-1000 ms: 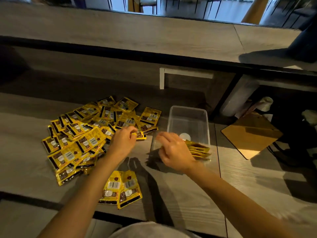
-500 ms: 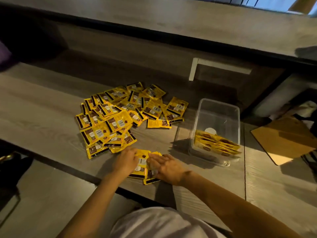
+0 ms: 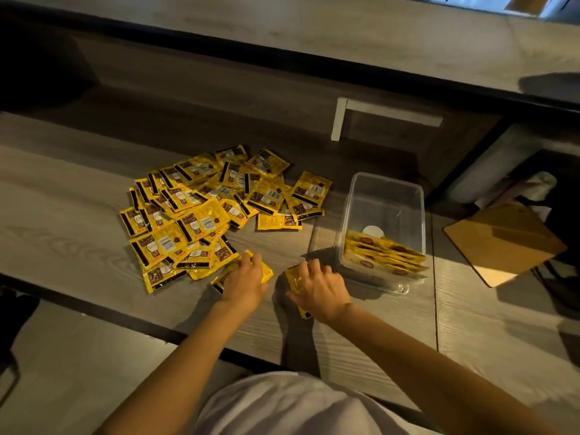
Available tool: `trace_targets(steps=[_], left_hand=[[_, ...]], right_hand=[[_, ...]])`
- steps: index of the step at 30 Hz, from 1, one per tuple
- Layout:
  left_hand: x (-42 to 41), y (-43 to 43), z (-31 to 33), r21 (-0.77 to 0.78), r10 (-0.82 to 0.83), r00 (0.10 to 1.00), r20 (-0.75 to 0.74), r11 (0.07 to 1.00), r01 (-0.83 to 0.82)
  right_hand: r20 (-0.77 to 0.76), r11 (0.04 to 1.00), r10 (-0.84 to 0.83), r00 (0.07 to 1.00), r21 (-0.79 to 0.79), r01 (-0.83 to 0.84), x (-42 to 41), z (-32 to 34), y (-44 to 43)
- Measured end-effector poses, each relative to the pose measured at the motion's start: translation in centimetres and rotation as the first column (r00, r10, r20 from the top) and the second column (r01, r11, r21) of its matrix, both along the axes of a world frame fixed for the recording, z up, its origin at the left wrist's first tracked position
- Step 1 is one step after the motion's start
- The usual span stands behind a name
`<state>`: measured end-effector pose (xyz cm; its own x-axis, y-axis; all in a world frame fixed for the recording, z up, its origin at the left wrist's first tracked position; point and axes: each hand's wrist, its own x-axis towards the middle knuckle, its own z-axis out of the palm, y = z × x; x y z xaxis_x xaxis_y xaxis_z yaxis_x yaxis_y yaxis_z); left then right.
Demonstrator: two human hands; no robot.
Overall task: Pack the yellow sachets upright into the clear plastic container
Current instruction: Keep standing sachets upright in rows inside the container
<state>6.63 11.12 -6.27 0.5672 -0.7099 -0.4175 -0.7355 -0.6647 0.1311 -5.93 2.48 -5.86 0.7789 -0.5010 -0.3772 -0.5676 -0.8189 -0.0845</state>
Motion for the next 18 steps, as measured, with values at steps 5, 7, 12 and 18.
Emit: trace_targets(steps=[5, 7, 12, 18], left_hand=[[0.3, -0.1, 0.4, -0.085, 0.031, 0.998, -0.051, 0.996, -0.035], [0.4, -0.2, 0.6, -0.123, 0.037, 0.999, -0.023, 0.992, -0.039], [0.8, -0.8, 1.1, -0.277, 0.135, 0.986, -0.100, 0.948, -0.157], [1.3, -1.9, 2.4, -0.400, 0.206, 0.964, -0.171, 0.880, -0.259]], right_hand=[[-0.108, 0.999, 0.019, 0.994, 0.042, -0.015, 0.6, 0.4, 0.3], [-0.121, 0.998, 0.049, 0.991, 0.030, -0.046, 0.7, 0.7, 0.4], [-0.078, 0.999, 0.019, 0.997, 0.051, -0.015, 0.8, 0.5, 0.1], [-0.013, 0.992, -0.013, 1.000, 0.124, 0.015, 0.5, 0.5, -0.3]])
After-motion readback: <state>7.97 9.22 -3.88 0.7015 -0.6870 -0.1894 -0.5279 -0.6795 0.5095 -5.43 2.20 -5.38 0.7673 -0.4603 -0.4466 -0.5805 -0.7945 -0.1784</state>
